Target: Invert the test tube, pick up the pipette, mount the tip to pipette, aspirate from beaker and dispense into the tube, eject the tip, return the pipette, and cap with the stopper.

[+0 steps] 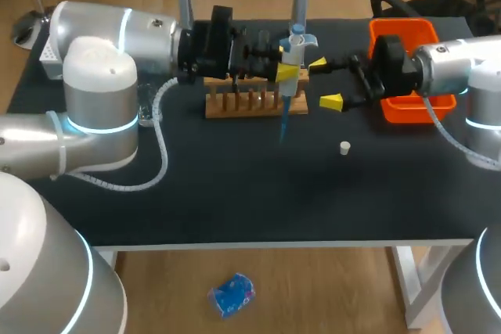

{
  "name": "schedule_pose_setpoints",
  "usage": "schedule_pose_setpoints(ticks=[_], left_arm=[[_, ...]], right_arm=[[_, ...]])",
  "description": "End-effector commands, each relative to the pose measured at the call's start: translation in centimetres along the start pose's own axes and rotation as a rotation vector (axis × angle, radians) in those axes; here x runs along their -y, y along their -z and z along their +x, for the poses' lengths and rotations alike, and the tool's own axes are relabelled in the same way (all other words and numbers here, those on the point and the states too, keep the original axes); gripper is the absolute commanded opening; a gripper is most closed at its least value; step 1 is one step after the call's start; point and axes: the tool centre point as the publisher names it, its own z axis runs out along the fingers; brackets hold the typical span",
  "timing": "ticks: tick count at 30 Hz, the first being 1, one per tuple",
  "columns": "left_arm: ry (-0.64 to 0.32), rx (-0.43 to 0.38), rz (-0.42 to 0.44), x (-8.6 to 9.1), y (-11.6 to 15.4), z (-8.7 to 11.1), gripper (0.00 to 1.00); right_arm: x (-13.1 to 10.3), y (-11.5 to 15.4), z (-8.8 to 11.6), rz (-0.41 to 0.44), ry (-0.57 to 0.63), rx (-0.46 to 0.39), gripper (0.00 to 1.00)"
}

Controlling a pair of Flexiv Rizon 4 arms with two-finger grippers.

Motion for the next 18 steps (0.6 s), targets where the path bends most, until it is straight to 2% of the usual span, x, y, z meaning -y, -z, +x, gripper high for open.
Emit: schedule_pose_setpoints(ticks=[1, 12, 18], left_arm=[[0.0, 0.01, 0.0, 0.0, -0.5, 0.3, 0.0], [0.0, 0.01, 0.0, 0.0, -0.5, 0.3, 0.0], [0.022, 0.058, 0.028, -1.5, -0.2, -0.8, 0.0]], right_arm=[[-0.2, -0.2, 0.6, 0.004, 0.001, 0.033, 1.0], [-0.2, -0.3, 0.4, 0.007, 0.003, 0.036, 1.0], [-0.4, -1.2, 0.1, 0.02, 0.055, 0.054, 1.0]])
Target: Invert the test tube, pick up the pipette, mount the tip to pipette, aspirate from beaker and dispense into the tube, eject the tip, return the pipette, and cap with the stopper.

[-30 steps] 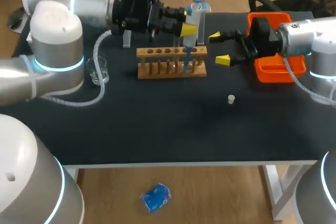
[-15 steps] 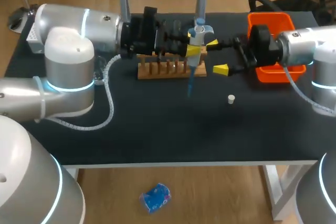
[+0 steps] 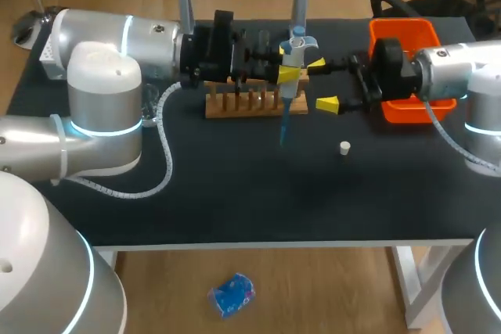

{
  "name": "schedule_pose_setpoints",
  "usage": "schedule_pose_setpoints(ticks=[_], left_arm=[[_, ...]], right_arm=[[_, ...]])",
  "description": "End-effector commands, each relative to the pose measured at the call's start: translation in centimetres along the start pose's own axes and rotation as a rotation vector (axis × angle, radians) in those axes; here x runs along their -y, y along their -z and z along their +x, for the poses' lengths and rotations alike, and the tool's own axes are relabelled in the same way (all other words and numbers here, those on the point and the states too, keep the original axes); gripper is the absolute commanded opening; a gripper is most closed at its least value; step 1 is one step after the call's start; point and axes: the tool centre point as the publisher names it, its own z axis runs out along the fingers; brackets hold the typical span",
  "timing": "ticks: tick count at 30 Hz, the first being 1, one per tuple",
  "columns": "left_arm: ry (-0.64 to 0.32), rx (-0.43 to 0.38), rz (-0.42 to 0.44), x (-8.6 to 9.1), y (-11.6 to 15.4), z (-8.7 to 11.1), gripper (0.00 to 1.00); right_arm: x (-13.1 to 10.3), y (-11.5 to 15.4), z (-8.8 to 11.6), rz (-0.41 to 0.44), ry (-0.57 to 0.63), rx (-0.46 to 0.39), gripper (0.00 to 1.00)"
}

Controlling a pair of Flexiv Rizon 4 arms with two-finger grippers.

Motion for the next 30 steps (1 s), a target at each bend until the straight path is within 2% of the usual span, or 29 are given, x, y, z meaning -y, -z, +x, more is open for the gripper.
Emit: schedule_pose_setpoints(ticks=[1, 9, 20, 30], left_arm=[[0.004, 0.028, 0.025, -0.9, -0.2, -0.4, 0.0], [0.001, 0.059, 0.017, -1.4, 0.2, -1.4, 0.0], [0.015, 0.067, -0.003, -2.0, 0.1, -1.7, 0.0], [0.016, 0.081, 0.005, -2.4, 0.0, -1.7, 0.0]], right_arm=[[-0.1, -0.8, 0.0, 0.023, 0.031, 0.019, 1.0], [0.3, -2.5, 0.2, -0.012, 0.015, -0.002, 1.0], [0.3, -5.3, 0.0, -0.009, 0.018, -0.018, 1.0], [0.3, -6.6, -0.1, -0.04, 0.024, -0.017, 1.0]])
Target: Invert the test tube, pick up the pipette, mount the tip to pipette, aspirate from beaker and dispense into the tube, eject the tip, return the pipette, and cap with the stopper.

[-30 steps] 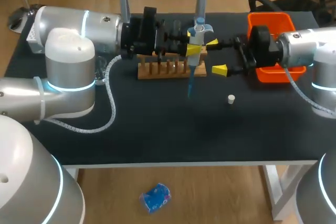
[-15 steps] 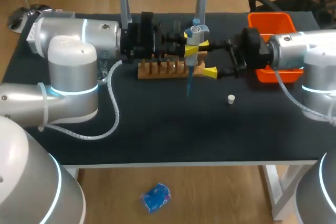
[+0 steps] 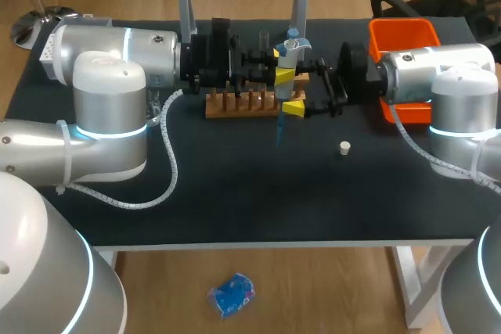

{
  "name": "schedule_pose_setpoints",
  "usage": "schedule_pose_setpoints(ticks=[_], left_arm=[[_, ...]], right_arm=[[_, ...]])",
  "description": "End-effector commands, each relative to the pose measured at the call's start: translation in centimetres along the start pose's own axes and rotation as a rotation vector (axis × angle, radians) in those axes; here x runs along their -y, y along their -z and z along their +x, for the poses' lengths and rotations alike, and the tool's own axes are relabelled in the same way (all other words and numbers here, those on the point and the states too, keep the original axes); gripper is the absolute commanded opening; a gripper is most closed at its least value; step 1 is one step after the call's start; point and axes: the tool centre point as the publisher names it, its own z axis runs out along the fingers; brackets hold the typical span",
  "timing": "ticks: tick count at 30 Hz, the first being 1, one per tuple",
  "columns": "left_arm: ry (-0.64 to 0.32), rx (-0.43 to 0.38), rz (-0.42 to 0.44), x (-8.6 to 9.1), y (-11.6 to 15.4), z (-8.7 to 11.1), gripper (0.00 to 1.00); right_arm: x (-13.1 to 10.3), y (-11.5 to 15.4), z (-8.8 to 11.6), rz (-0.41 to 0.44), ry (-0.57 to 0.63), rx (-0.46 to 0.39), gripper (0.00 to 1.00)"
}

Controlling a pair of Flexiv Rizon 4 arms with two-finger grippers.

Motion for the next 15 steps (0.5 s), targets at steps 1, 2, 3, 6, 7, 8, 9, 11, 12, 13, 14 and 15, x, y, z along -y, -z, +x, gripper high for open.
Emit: schedule_pose_setpoints(ticks=[1, 2, 3, 6, 7, 8, 9, 11, 12, 13, 14, 15], left_arm=[[-0.003, 0.009, 0.007, -0.18, -0.29, 0.12, 0.0], [-0.002, 0.01, 0.008, -0.23, -0.33, 0.14, 0.0], [-0.002, 0.01, 0.009, -0.28, -0.37, 0.16, 0.0], [-0.001, 0.01, 0.009, -0.49, -0.47, 0.24, 0.0], [-0.001, 0.01, 0.009, -0.55, -0.49, 0.25, 0.0], [0.0, 0.011, 0.009, -0.62, -0.49, 0.26, 0.0], [0.0, 0.011, 0.009, -0.67, -0.51, 0.27, 0.0], [0.001, 0.012, 0.008, -0.77, -0.54, 0.3, 0.0], [0.002, 0.012, 0.007, -0.81, -0.54, 0.32, 0.0], [0.002, 0.013, 0.006, -0.83, -0.54, 0.33, 0.0], [0.003, 0.013, 0.006, -0.86, -0.54, 0.35, 0.0], [0.003, 0.014, 0.006, -0.91, -0.53, 0.36, 0.0]], right_arm=[[0.27, -0.49, -0.15, -0.014, 0.004, 0.004, 1.0], [0.22, -0.51, -0.19, -0.017, 0.004, 0.004, 1.0], [0.16, -0.54, -0.23, -0.018, 0.004, 0.005, 1.0], [0.01, -0.59, -0.3, -0.02, 0.005, 0.007, 0.92], [-0.01, -0.6, -0.3, -0.021, 0.005, 0.007, 0.85], [-0.01, -0.61, -0.3, -0.021, 0.006, 0.007, 0.77], [-0.02, -0.61, -0.3, -0.021, 0.005, 0.007, 0.64], [-0.02, -0.61, -0.29, -0.02, 0.004, 0.008, 0.48], [-0.02, -0.61, -0.28, -0.019, 0.002, 0.009, 0.47], [0.02, -0.57, -0.27, -0.018, 0.0, 0.01, 0.48], [0.04, -0.54, -0.26, -0.017, -0.001, 0.012, 0.47], [0.07, -0.52, -0.25, -0.017, -0.002, 0.013, 0.47]])
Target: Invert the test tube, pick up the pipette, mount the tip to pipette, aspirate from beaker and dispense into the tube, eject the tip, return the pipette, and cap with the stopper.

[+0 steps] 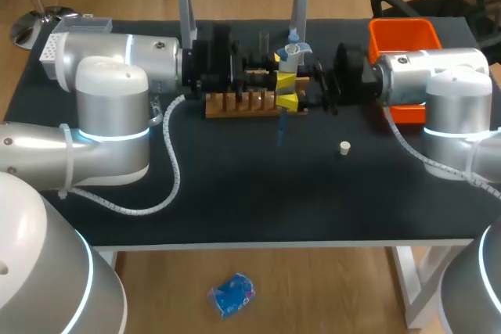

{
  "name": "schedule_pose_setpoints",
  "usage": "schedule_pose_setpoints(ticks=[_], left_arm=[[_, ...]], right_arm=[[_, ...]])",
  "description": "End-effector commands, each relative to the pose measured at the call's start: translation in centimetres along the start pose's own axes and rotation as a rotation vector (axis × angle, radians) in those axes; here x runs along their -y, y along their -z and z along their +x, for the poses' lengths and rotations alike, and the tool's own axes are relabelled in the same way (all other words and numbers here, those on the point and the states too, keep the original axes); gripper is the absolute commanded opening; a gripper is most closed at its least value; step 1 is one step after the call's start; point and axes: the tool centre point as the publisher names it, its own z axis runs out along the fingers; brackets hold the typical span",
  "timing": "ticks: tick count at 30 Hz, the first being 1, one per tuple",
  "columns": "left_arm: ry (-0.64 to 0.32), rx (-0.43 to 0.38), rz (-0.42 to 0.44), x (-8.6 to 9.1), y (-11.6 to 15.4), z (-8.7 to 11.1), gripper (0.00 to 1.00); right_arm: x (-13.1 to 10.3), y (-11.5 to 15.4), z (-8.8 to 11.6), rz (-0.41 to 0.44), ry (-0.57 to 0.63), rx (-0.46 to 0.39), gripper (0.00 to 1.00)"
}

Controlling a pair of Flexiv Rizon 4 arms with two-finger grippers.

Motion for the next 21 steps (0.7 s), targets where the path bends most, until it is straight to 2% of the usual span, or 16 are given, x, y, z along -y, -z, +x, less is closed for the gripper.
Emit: schedule_pose_setpoints(ticks=[1, 6, 8, 10, 11, 16, 17, 18, 21], left_arm=[[-0.001, 0.008, 0.002, -0.17, -0.19, 0.13, 0.0], [-0.003, 0.012, -0.001, -0.23, -0.18, 0.12, 0.0], [-0.002, 0.013, -0.001, -0.28, -0.17, 0.13, 0.0], [-0.001, 0.014, -0.003, -0.37, -0.18, 0.14, 0.0], [0.0, 0.014, -0.003, -0.39, -0.18, 0.15, 0.0], [0.003, 0.014, 0.017, -0.38, -0.16, 0.2, 0.0], [-0.011, 0.033, 0.025, -0.22, -0.14, 0.22, 0.27], [-0.013, 0.024, 0.049, -0.08, -0.1, 0.23, 1.0], [-0.03, 0.047, 0.041, 0.52, 0.31, 0.16, 1.0]], right_arm=[[0.06, 0.03, 0.11, 0.003, -0.003, 0.005, 0.47], [0.08, 0.05, 0.15, 0.005, -0.005, 0.007, 0.43], [0.1, 0.05, 0.15, 0.005, -0.006, 0.008, 0.31], [0.18, 0.05, 0.12, 0.006, -0.008, 0.01, 0.07], [0.19, 0.06, 0.12, 0.007, -0.009, 0.01, 0.0], [0.26, 0.07, 0.04, 0.011, -0.013, 0.01, 0.0], [0.28, 0.06, 0.04, 0.011, -0.014, 0.009, 0.0], [0.28, 0.06, 0.03, 0.012, -0.014, 0.009, 0.0], [0.35, 0.14, -0.02, 0.014, -0.016, 0.008, 0.0]])
